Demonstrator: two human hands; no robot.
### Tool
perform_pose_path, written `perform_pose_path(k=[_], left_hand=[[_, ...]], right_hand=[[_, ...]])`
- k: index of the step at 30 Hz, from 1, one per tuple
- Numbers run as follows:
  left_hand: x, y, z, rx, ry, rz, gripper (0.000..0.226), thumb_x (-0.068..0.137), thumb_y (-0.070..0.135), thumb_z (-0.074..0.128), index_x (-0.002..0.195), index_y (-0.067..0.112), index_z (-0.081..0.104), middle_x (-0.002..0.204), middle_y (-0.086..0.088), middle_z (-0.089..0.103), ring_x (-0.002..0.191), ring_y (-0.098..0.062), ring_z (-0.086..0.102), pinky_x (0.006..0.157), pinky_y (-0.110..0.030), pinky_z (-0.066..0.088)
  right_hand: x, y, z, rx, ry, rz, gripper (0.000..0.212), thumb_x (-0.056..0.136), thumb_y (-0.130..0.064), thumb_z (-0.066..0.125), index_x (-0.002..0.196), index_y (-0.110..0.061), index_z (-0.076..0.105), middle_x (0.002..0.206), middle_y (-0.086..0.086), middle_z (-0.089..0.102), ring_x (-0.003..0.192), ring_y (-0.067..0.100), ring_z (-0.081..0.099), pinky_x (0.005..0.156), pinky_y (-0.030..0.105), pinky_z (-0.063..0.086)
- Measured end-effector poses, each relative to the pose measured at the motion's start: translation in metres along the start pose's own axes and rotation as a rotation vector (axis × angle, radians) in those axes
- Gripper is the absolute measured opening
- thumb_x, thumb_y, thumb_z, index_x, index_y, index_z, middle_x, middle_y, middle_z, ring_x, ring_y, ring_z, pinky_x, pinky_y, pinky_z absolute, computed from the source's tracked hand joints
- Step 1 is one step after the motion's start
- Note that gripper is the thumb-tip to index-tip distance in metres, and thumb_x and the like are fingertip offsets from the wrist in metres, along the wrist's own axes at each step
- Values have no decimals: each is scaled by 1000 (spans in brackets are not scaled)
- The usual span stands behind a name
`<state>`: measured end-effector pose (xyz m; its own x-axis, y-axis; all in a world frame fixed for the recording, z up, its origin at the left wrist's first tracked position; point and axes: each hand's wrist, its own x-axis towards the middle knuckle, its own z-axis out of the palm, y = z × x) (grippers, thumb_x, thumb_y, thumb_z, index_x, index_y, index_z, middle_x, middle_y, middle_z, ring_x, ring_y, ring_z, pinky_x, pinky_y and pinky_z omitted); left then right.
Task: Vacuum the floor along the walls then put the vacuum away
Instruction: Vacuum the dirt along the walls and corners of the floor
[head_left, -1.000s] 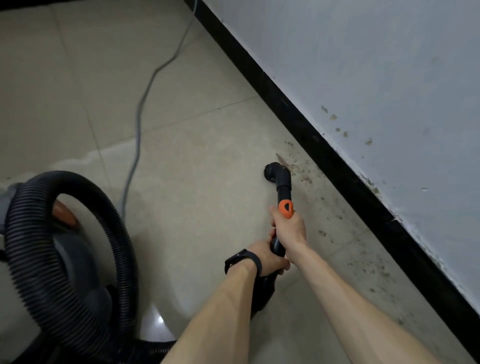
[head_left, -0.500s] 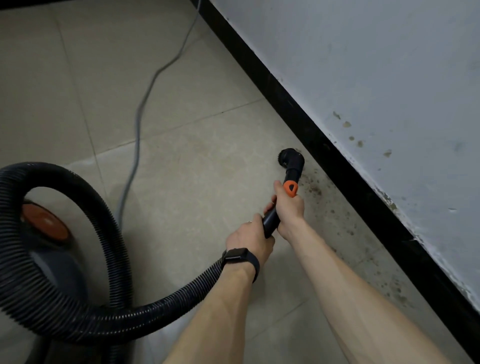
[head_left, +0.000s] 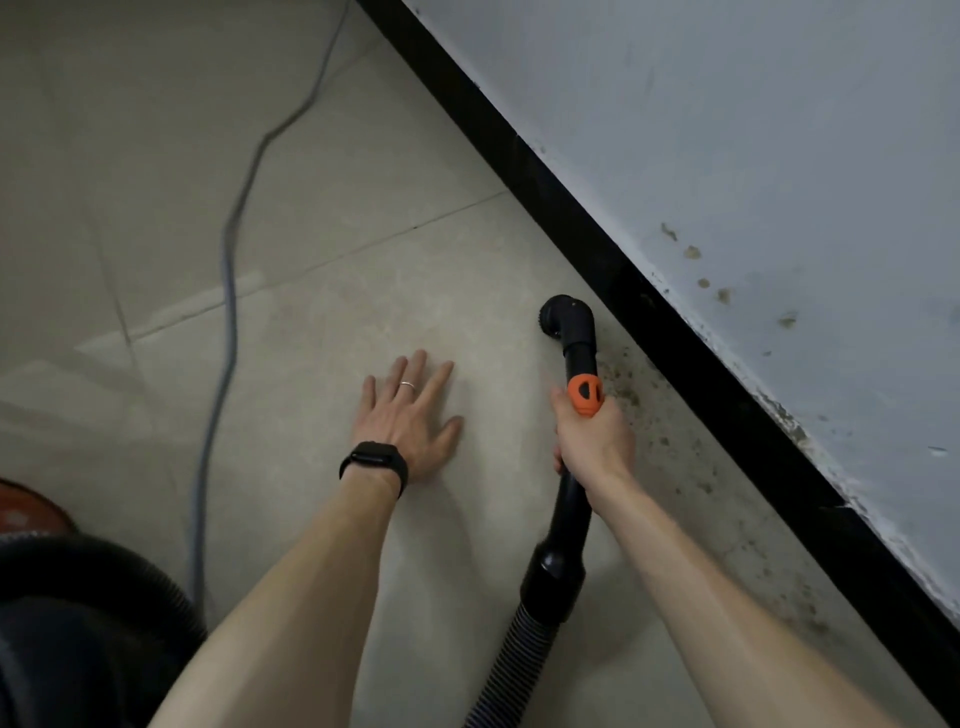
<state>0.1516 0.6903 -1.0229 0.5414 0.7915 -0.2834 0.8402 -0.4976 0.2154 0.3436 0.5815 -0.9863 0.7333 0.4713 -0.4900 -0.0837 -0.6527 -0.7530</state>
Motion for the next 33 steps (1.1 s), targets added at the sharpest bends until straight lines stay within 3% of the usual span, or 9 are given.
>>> perform_pose_path(k=[6,10,13,17,20,25,28,30,33], left_hand=[[54,-2,12,-22,34,5,66,93,71,12,152,48,-7,164,8,-13,150,-15,-15,120,-49,-7],[58,-7,24,-41,98,4,64,93,72,10,152,50,-3,164,9,-7,150,-13,-13,120,-47,-9],[62,-7,23,-42,108,-3,64,94,70,14,152,49,-2,165,8,-5,150,-13,-13,120,-45,-10],[59,-7,21,-53,75,4,64,95,68,15,152,49,-6,164,9,-12,149,-12,-17,119,-46,-13],[62,-9,19,-47,67,12,64,96,67,14,152,48,-9,164,8,-13,149,-13,-18,118,-45,-16],[62,-8,20,-52,80,10,65,96,66,18,153,48,-6,164,9,-10,150,-14,-13,117,-45,-15],[62,-9,23,-52,106,6,66,95,66,19,153,47,-5,165,9,-8,151,-15,-9,118,-47,-10],[62,-9,26,-36,106,11,66,95,66,17,153,46,-6,164,8,-10,151,-15,-10,119,-50,-8],[63,-11,28,-30,100,14,66,95,66,14,153,45,-8,164,7,-13,151,-15,-11,119,-51,-6]], right_hand=[[-3,4,-7,-241,65,-48,41,86,-65,62,94,-26,53,72,2,67,56,22,68,55,36,56],[-16,3,-11,-310,102,-63,39,89,-65,62,96,-27,54,66,-4,64,49,3,62,38,12,38],[-26,-1,-10,-332,117,-98,36,92,-57,65,99,-23,54,64,-5,59,56,-8,60,39,10,37],[-39,-14,-6,-441,95,-109,37,93,-58,62,102,-24,49,63,-7,57,51,6,59,42,13,40],[-38,-27,-4,-463,97,-156,38,94,-58,62,103,-23,49,62,-7,56,55,6,60,42,15,39],[-20,-50,6,-506,87,-214,38,95,-57,62,102,-22,46,64,-8,53,66,-20,55,49,5,39],[-11,-56,12,-583,37,-211,40,96,-61,58,106,-24,45,67,-8,54,48,4,54,37,16,35],[-5,-54,13,-642,25,-195,42,97,-62,55,108,-23,44,70,-7,55,54,2,52,39,15,28],[2,-48,11,-647,44,-173,41,98,-60,55,110,-22,43,73,-7,56,58,4,53,42,15,34]])
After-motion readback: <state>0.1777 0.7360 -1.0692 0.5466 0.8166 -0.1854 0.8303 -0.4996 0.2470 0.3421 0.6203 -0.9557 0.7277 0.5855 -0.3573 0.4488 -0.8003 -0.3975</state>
